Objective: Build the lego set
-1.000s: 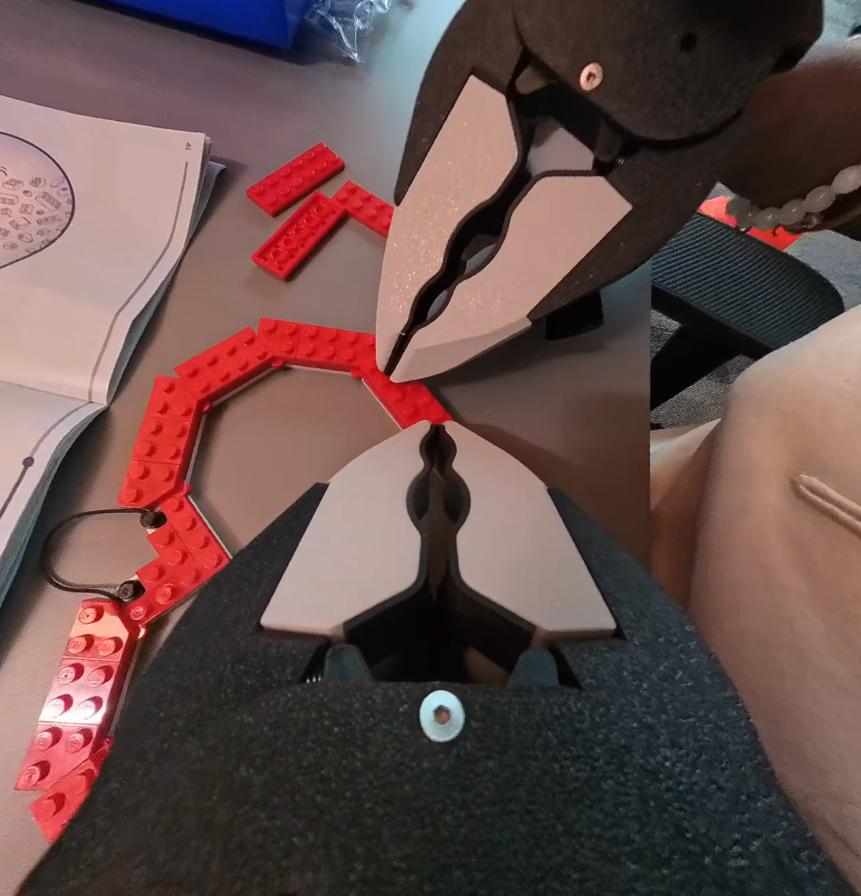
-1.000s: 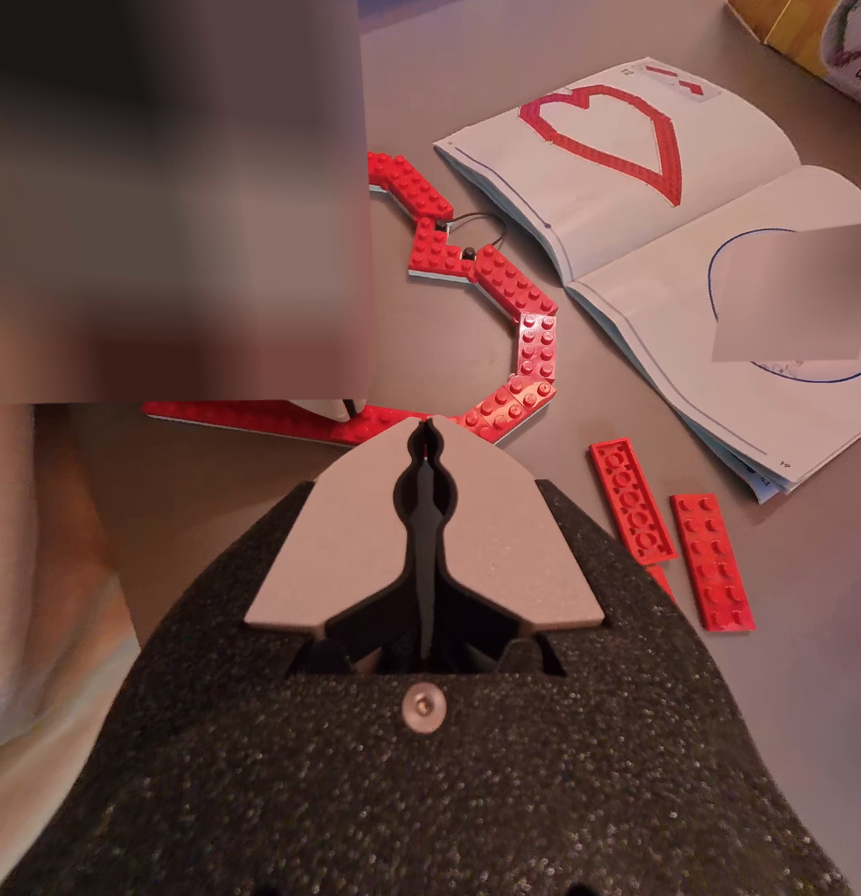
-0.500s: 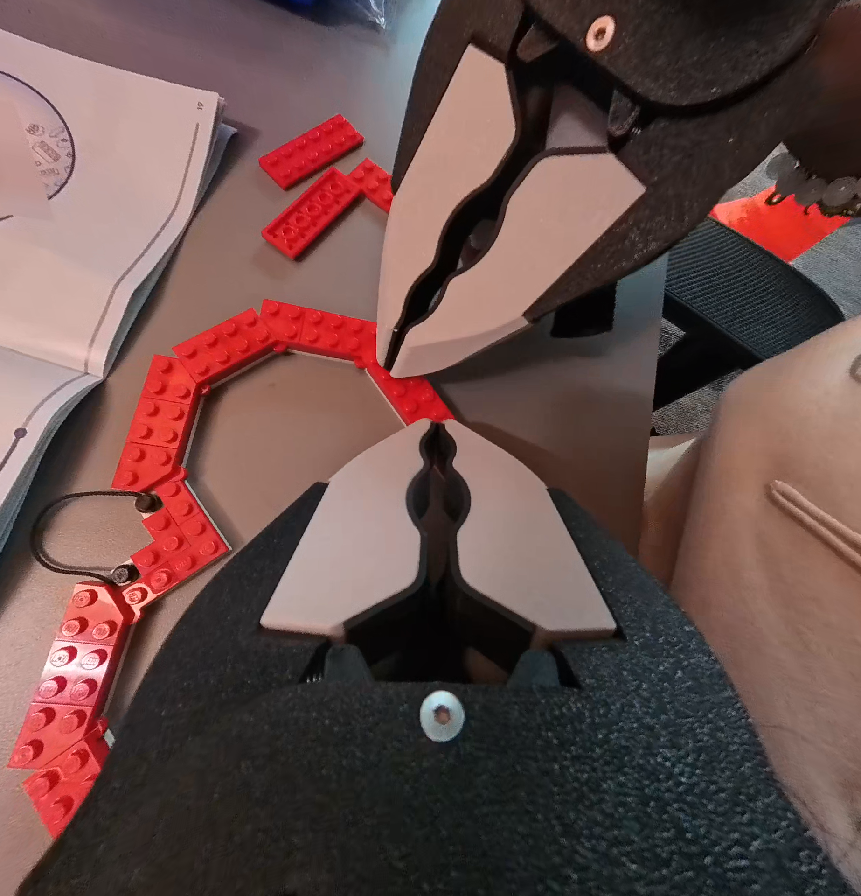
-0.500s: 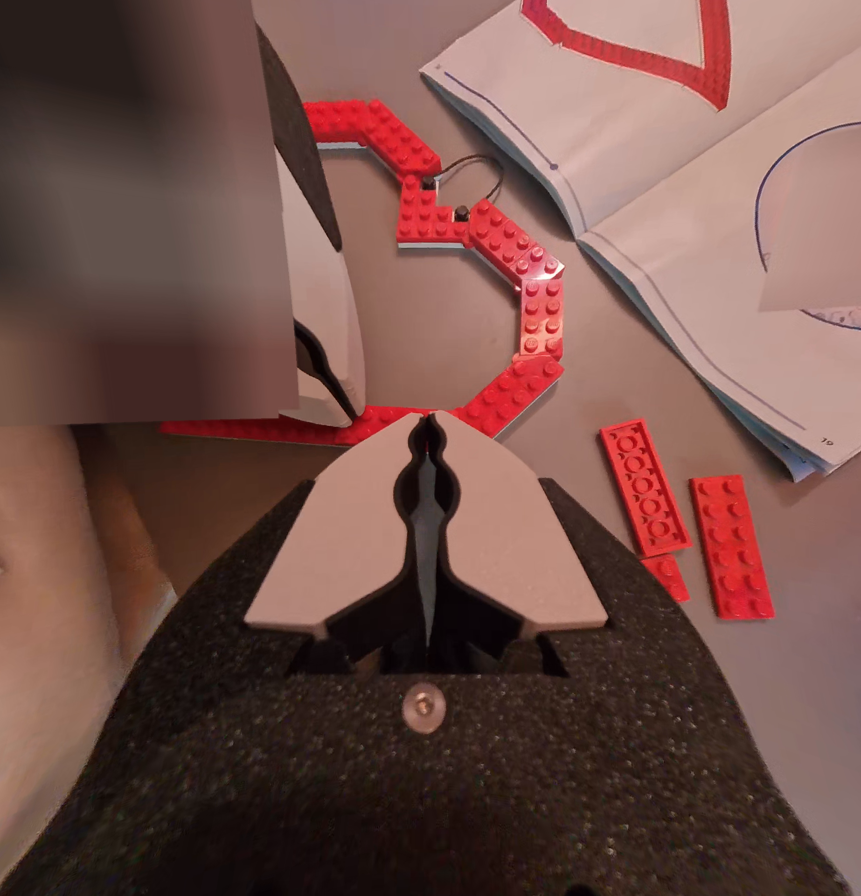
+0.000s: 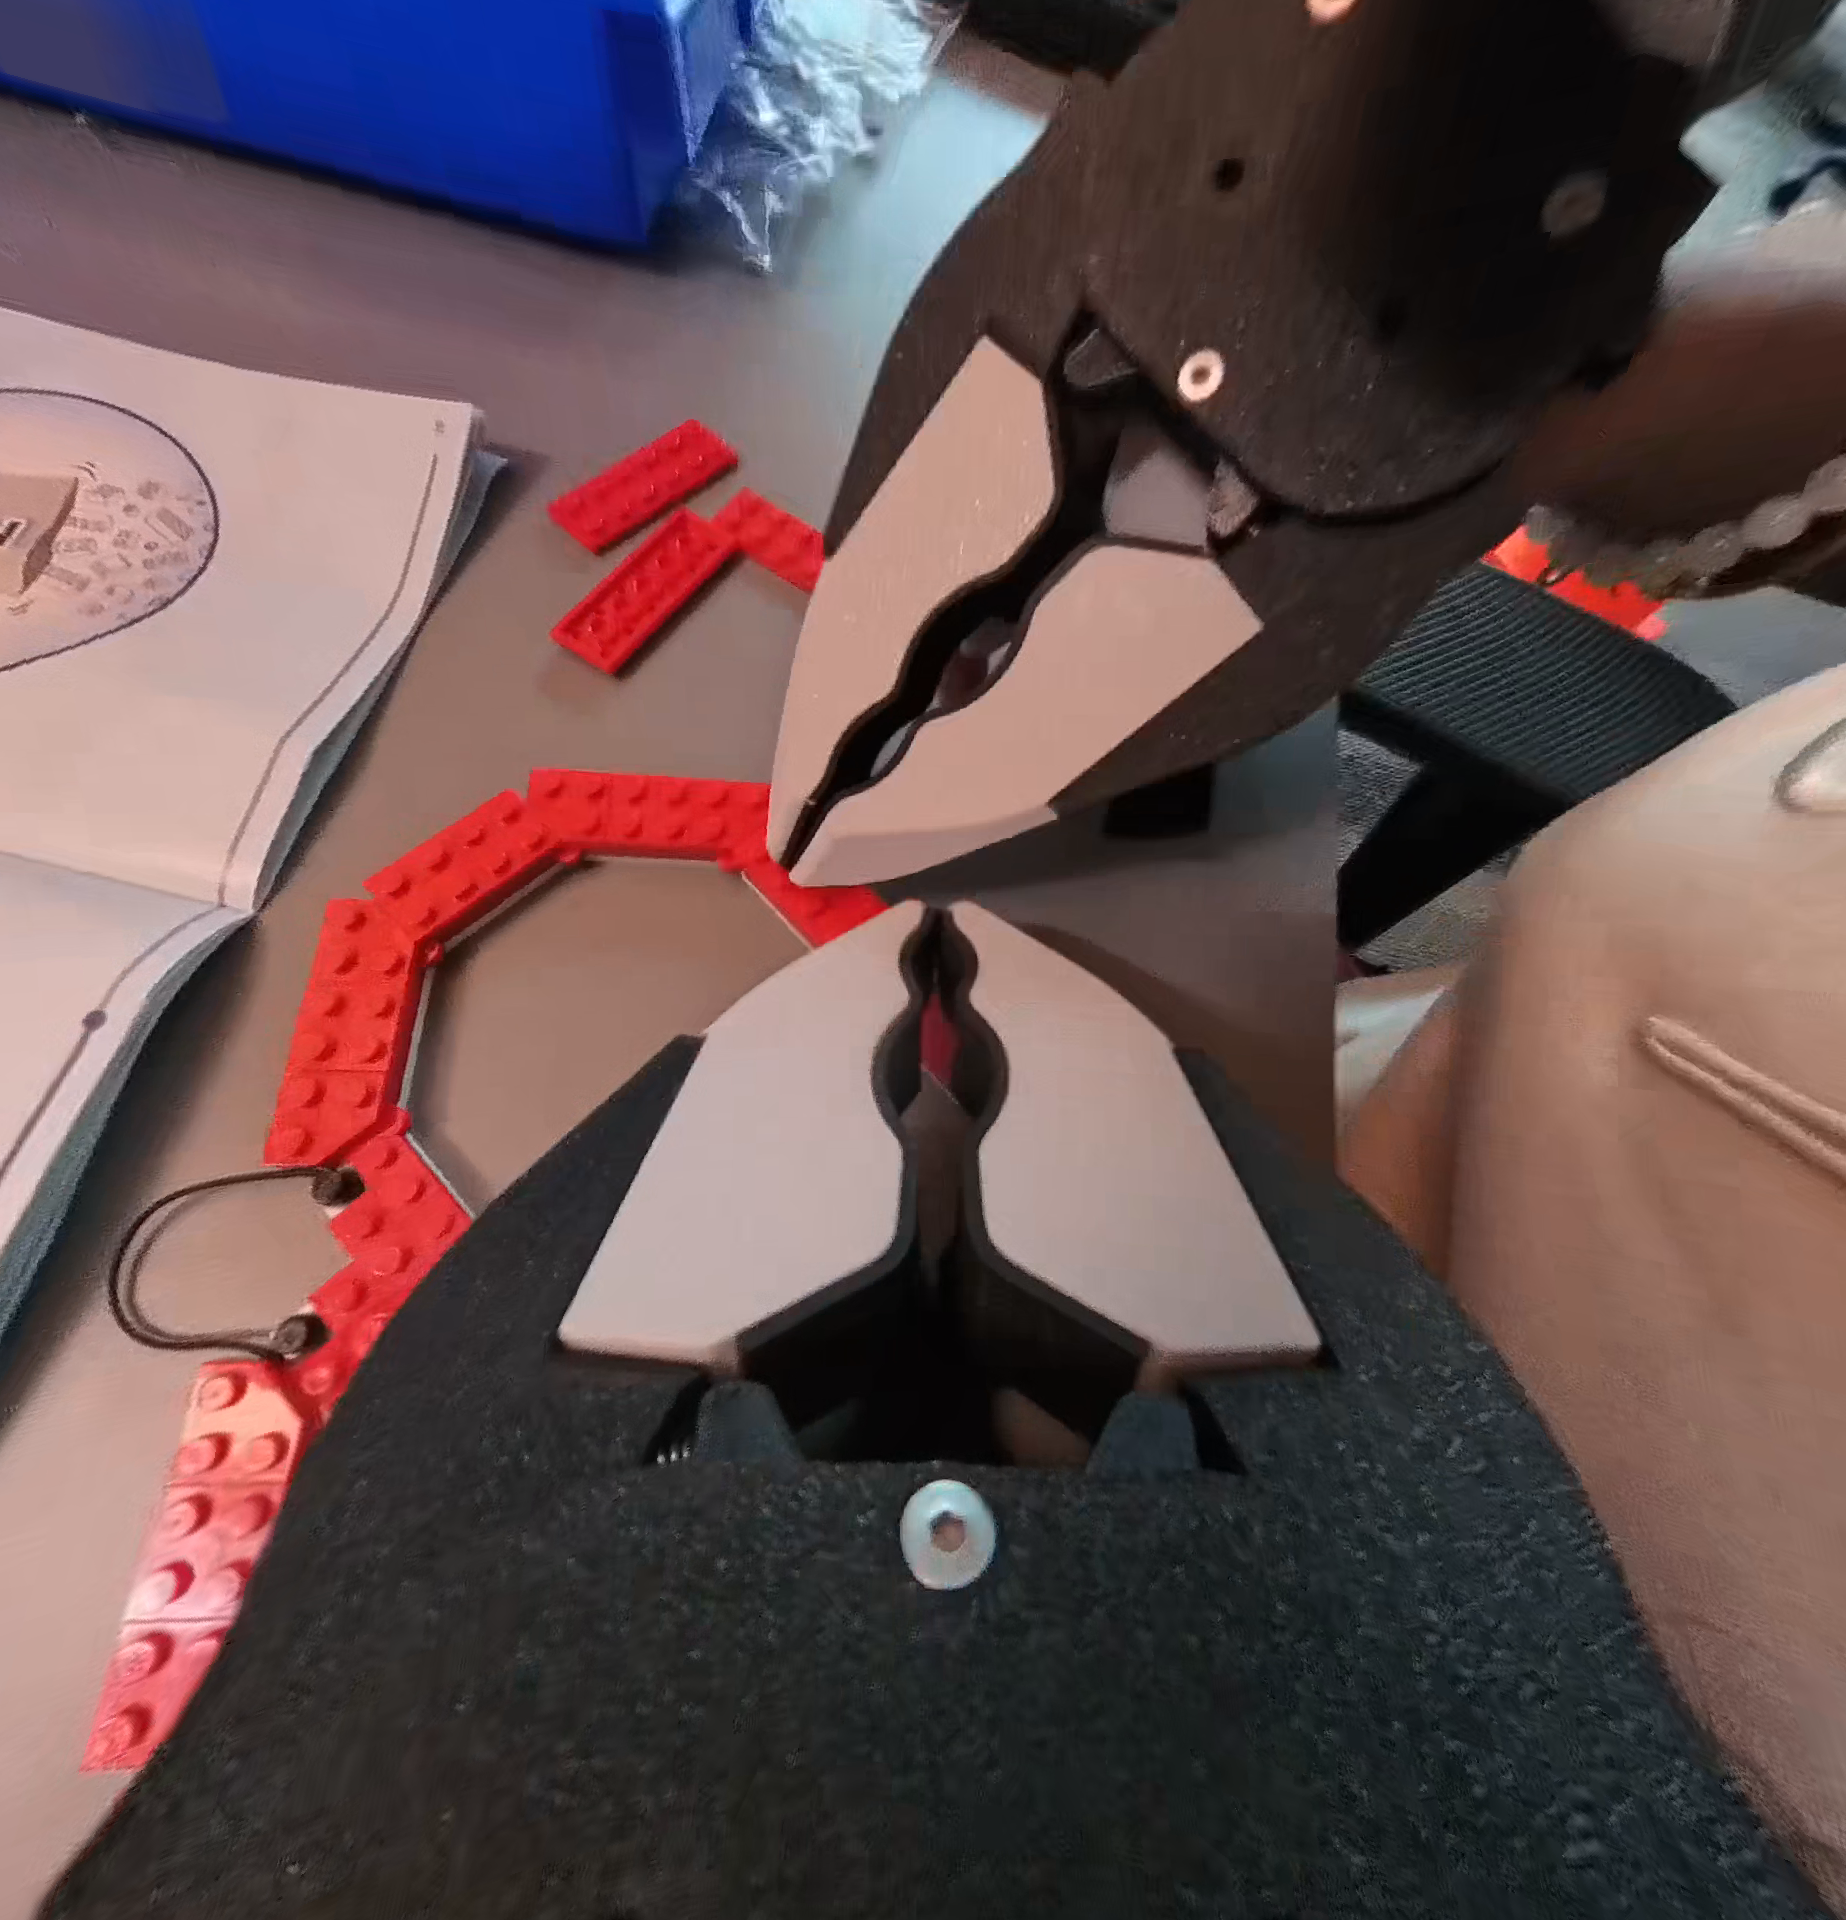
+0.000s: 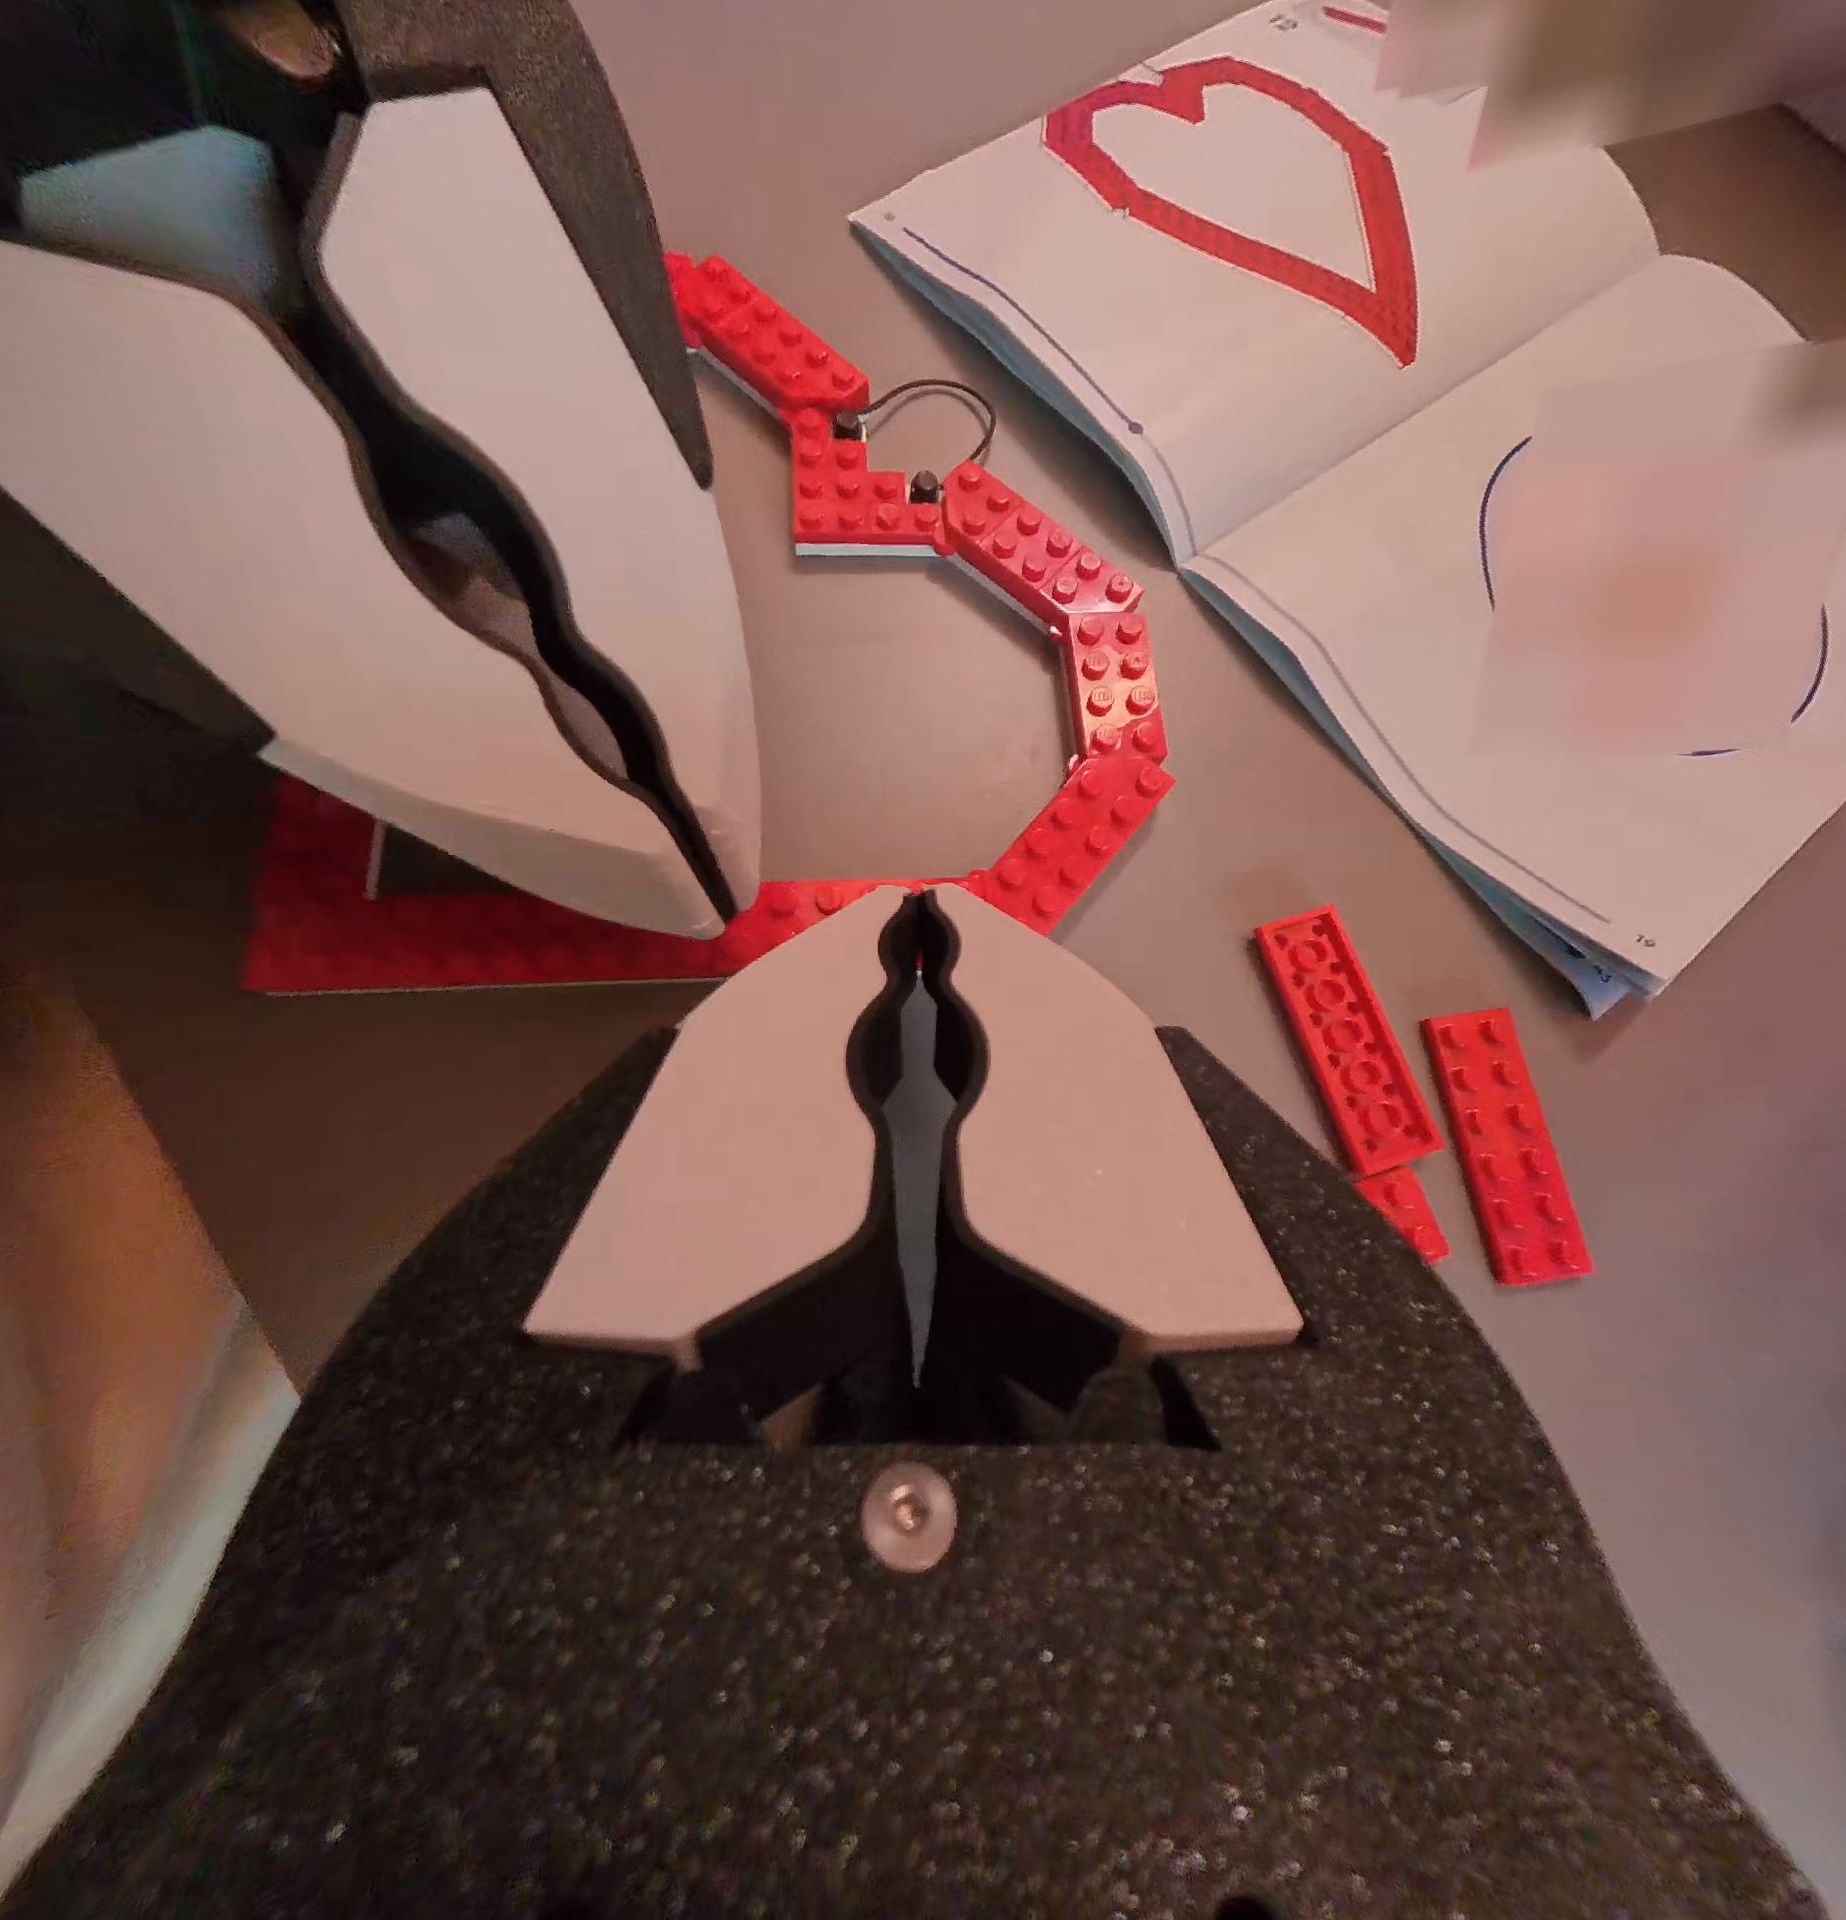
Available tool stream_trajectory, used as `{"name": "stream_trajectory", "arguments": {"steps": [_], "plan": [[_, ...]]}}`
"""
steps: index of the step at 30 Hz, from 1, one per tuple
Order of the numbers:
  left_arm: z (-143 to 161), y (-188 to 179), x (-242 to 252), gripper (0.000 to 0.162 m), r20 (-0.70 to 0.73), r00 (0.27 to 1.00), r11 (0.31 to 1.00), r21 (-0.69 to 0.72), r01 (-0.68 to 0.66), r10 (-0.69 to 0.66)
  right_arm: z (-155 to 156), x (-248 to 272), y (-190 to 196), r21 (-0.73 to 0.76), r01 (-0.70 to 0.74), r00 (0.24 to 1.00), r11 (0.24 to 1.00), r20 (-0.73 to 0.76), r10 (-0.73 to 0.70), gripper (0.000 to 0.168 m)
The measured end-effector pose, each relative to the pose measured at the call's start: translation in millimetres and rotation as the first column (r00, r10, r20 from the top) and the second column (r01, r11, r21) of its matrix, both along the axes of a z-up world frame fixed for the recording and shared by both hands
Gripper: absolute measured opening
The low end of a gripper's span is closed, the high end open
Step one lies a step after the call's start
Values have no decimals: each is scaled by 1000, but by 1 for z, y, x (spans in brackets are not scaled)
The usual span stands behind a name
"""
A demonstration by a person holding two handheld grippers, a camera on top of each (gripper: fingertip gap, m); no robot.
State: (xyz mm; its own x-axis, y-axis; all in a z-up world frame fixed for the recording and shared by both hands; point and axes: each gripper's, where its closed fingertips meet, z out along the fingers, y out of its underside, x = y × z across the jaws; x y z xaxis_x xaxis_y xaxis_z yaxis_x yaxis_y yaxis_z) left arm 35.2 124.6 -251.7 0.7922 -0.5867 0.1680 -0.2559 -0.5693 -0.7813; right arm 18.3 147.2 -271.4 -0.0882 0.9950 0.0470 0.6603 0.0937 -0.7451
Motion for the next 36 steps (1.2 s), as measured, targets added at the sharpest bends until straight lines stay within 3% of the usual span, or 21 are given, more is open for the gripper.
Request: {"name": "stream_trajectory", "arguments": {"steps": [2,8,13,18,20,23,25,27,32,36], "plan": [[-16,-2,-5,0,-93,996,998,-67,-3,-3,0,0,0,4,2,1000,1000,1,-2,2],[-18,-4,-2,0,-171,985,993,-119,1,-22,-1,0,0,-6,-4,1000,1000,23,5,2],[-19,-4,-3,0,-253,966,996,-91,24,-47,-1,0,0,-81,4,1000,997,-17,-5,2],[-19,-4,-2,0,-289,956,996,-85,26,-49,0,-1,0,-4,-2,999,1000,-36,2,1],[-19,-4,-2,0,-265,964,996,-84,15,-37,2,-3,0,3,-18,997,1000,-77,18,0],[-18,-4,-2,0,-197,980,994,-107,0,-22,15,-3,7,-182,24,988,983,-146,-51,0],[-18,-4,-2,0,-167,986,993,-119,-6,-14,32,1,15,-258,40,975,965,-203,-95,11],[-18,-4,-2,0,-140,990,992,-129,0,-19,31,8,18,-242,39,980,970,-181,-84,0],[-18,-3,-1,0,-91,995,990,-143,15,-28,16,5,-1,-161,-19,993,987,-119,-1,0],[-18,-3,-2,0,-89,996,990,-139,21,-33,1,3,-6,-191,-11,999,982,-53,1,0]]}}
